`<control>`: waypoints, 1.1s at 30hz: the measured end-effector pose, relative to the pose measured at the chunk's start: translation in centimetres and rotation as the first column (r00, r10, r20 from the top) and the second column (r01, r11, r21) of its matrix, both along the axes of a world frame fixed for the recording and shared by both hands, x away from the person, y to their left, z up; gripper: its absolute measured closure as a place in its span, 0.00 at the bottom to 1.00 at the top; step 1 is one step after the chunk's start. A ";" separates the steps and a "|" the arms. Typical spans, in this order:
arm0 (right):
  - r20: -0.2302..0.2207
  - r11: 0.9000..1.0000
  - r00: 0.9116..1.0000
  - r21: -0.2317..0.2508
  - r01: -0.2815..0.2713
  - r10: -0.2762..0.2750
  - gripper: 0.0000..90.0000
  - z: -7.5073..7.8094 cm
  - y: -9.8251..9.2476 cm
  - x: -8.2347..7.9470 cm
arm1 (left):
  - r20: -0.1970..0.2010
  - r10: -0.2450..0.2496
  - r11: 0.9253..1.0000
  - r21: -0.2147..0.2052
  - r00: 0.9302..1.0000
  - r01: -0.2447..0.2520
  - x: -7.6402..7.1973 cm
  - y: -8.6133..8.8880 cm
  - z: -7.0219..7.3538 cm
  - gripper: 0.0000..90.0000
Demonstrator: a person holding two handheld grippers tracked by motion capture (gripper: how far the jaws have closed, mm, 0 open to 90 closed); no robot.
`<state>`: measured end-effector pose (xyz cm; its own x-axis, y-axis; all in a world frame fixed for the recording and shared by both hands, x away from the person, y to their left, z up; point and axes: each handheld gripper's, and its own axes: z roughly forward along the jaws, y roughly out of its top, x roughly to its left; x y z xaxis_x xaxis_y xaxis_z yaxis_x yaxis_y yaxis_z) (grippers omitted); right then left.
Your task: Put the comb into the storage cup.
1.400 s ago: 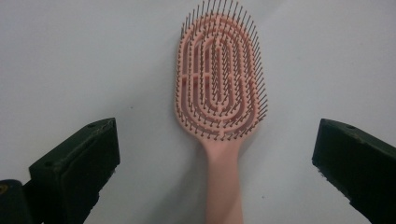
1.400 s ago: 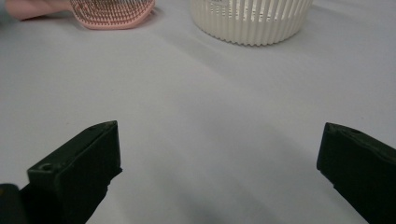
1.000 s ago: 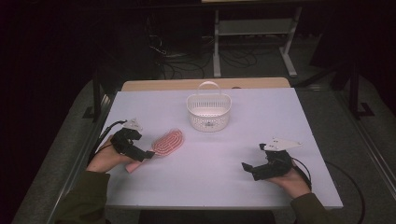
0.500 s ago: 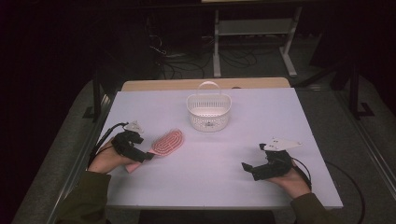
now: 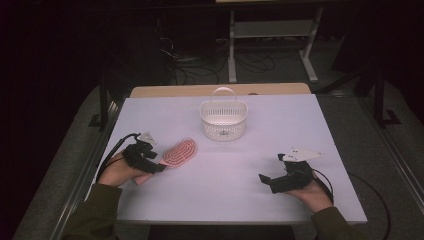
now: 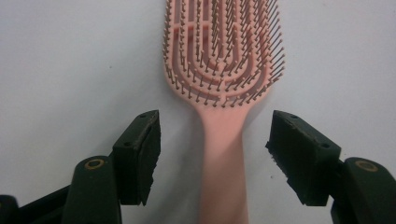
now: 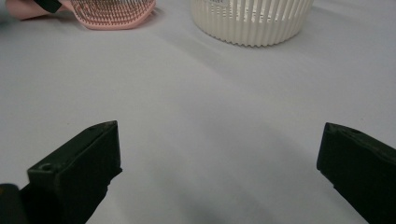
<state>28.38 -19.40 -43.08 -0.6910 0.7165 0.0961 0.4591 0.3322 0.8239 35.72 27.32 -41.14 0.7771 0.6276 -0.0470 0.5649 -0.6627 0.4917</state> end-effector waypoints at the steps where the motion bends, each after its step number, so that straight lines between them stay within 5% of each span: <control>1: 0.000 1.000 1.000 0.001 0.000 0.000 0.00 0.0 0.0 0.0 | -0.002 -0.001 1.000 0.005 1.000 0.001 0.0 -0.1 -0.1 0.39; 20: 0.000 1.000 1.000 -0.001 0.001 -0.001 0.00 0.0 0.0 0.0 | -0.022 -0.002 0.997 0.072 1.000 0.004 0.2 -1.1 -1.0 0.45; 33: 0.000 1.000 1.000 -0.002 0.000 0.000 0.00 0.0 0.0 0.1 | -0.023 -0.022 0.994 0.109 0.999 0.024 0.3 -1.6 -1.0 0.61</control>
<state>28.44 -19.41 -43.11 -0.6911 0.7165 0.0944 0.4591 0.3343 0.8231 36.02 25.74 -42.15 0.7910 0.6117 0.0033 0.5587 -0.7246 0.4035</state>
